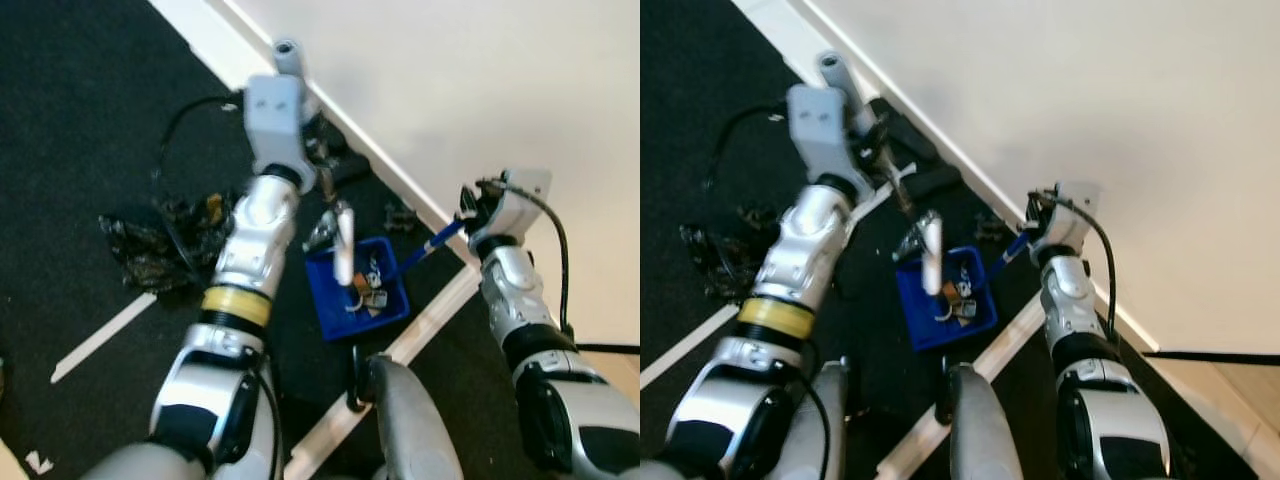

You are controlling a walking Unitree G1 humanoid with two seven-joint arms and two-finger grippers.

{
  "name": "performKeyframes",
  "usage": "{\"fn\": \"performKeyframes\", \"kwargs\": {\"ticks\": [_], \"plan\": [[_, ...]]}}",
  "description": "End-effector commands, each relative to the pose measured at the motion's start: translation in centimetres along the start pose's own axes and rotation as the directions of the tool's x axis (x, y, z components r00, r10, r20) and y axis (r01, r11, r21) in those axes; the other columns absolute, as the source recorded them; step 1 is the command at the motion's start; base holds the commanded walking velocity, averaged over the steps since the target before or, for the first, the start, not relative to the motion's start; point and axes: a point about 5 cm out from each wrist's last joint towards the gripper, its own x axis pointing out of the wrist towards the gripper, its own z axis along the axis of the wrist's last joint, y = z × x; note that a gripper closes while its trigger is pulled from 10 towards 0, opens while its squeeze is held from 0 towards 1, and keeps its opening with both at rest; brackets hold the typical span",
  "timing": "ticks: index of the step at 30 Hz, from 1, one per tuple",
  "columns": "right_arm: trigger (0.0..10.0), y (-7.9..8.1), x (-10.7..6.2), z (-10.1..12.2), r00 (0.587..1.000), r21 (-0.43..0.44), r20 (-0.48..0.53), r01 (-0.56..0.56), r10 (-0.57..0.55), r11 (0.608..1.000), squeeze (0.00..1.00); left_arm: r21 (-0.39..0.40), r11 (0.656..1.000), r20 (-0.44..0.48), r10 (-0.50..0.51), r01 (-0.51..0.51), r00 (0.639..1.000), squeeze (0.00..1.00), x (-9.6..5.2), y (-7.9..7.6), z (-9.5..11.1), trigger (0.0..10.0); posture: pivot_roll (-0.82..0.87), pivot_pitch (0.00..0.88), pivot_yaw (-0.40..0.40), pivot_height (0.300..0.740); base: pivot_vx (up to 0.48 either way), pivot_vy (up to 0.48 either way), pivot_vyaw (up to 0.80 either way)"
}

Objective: Sweep floor

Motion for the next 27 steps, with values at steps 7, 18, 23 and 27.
{"fn": "performKeyframes", "kwargs": {"ticks": [7,18,23,27], "plan": [[10.0,-0.5,-2.1,-4.8,0.976,0.077,-0.217,0.042,-0.024,0.996,0.00,0.129,0.990,-0.072,0.062,-0.052,0.995,0.00,-3.0,4.1,-1.3,10.0,0.10,0.107,-0.105,0.740,0.000,0.000,0.00],[10.0,-1.8,-2.9,-5.3,0.975,0.177,-0.197,0.142,-0.106,0.974,0.00,0.259,0.958,-0.142,0.162,-0.121,0.977,0.00,-5.4,7.9,-2.8,10.0,0.10,0.037,-0.057,0.740,0.000,0.000,0.00],[10.0,-2.7,-3.3,-5.7,0.961,0.164,-0.214,0.214,-0.177,0.963,0.00,0.199,0.972,-0.192,0.162,-0.123,0.968,0.00,-5.5,8.2,-4.0,10.0,0.10,0.000,-0.040,0.740,0.000,0.000,0.00],[10.0,-2.7,-3.4,-5.7,0.964,0.189,-0.198,0.217,-0.179,0.958,0.00,0.155,0.981,-0.278,0.157,-0.117,0.948,0.00,-6.1,7.9,-6.1,10.0,0.10,0.000,-0.032,0.740,0.000,0.000,0.00]]}}
